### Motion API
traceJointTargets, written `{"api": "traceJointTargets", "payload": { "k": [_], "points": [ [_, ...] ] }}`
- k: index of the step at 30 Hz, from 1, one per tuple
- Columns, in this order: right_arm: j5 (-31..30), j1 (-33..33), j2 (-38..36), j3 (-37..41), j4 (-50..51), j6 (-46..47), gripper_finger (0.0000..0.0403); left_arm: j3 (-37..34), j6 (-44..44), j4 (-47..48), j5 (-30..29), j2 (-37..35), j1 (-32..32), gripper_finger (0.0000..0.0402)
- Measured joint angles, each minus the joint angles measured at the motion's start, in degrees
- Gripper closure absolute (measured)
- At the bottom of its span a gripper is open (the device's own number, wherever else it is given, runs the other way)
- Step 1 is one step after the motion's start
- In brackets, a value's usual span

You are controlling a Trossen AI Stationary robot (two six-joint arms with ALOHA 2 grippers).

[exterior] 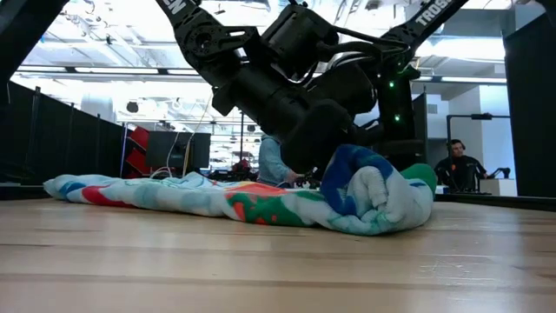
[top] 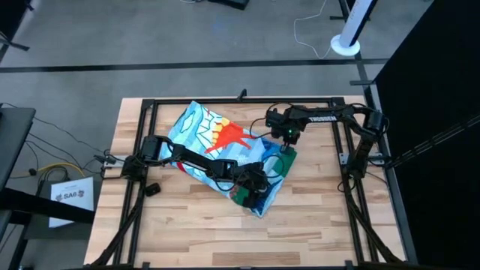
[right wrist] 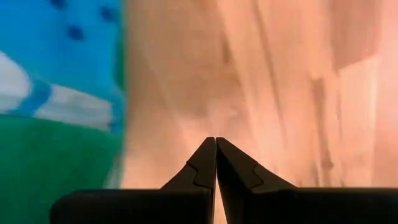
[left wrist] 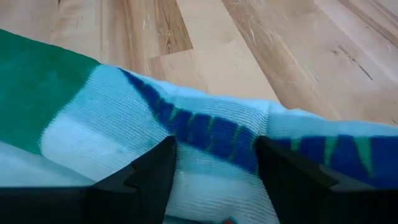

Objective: Roll towel
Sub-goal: Roll the multicolor dinosaur print towel

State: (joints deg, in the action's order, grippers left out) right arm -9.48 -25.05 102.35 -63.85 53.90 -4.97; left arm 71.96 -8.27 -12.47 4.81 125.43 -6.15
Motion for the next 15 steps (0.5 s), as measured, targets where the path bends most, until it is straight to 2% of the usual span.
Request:
{"api": "traceJointTargets", "payload": {
  "k": [3,8,11,15],
  "points": [
    [0.8,-0.3,-0.7,-0.9,0.3,0.0,0.0403,0.0,0.0,0.0,0.0,0.0,0.0,0.0189],
    [6.4,2.1,-1.9,-2.4,-1.5,0.3,0.0403,0.0,0.0,0.0,-0.1,0.0,0.0,0.0189],
    [9.1,3.7,-1.2,-2.2,-3.6,1.5,0.0403,0.0,0.0,-0.1,-0.1,0.0,0.0,0.0189],
    [9.6,5.8,1.8,-1.4,-2.8,2.4,0.0403,0.0,0.1,0.0,-0.2,0.0,0.0,0.0189]
  ]
}}
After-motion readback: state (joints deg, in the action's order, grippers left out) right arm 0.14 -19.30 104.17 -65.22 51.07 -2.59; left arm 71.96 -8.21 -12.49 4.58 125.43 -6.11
